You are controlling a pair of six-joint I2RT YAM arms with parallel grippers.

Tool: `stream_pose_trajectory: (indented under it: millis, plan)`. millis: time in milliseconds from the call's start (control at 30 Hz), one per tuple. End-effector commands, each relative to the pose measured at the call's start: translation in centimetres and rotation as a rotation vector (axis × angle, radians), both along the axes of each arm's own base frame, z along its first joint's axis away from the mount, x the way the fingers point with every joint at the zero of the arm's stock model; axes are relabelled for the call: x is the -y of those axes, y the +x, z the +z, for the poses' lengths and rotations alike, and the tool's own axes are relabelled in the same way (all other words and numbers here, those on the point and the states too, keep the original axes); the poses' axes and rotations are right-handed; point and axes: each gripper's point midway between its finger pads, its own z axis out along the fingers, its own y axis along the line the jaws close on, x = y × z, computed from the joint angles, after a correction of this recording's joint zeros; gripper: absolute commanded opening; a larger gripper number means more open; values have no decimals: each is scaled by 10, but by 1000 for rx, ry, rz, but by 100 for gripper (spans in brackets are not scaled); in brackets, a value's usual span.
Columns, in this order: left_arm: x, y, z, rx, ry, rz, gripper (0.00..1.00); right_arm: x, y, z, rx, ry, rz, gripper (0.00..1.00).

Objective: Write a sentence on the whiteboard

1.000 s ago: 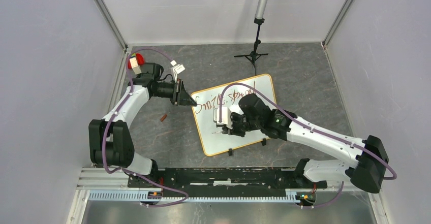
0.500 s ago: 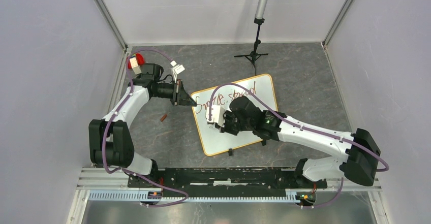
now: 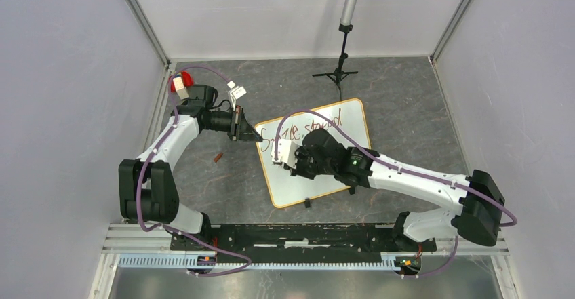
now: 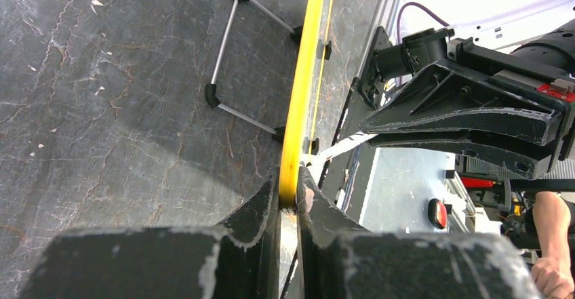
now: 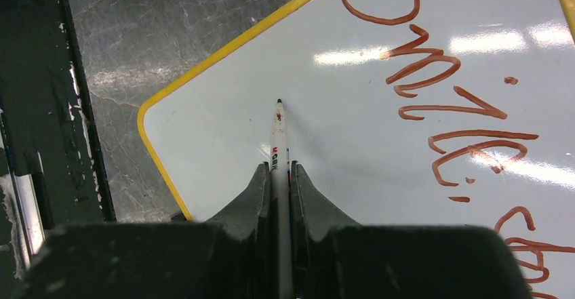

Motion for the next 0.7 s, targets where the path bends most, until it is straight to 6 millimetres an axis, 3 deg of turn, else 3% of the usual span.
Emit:
stream_pose_trajectory:
  millis: [0, 367, 667]
  plan:
    - [-1, 6, -5, 42, 35, 16, 2, -6, 6, 19, 51, 28, -4, 0]
    - [0, 8, -4, 39, 29, 14, 2, -11, 16, 19, 76, 19, -37, 0]
    - [-1, 8, -4, 47, 34, 15, 2, -18, 4, 10, 64, -11, 25, 0]
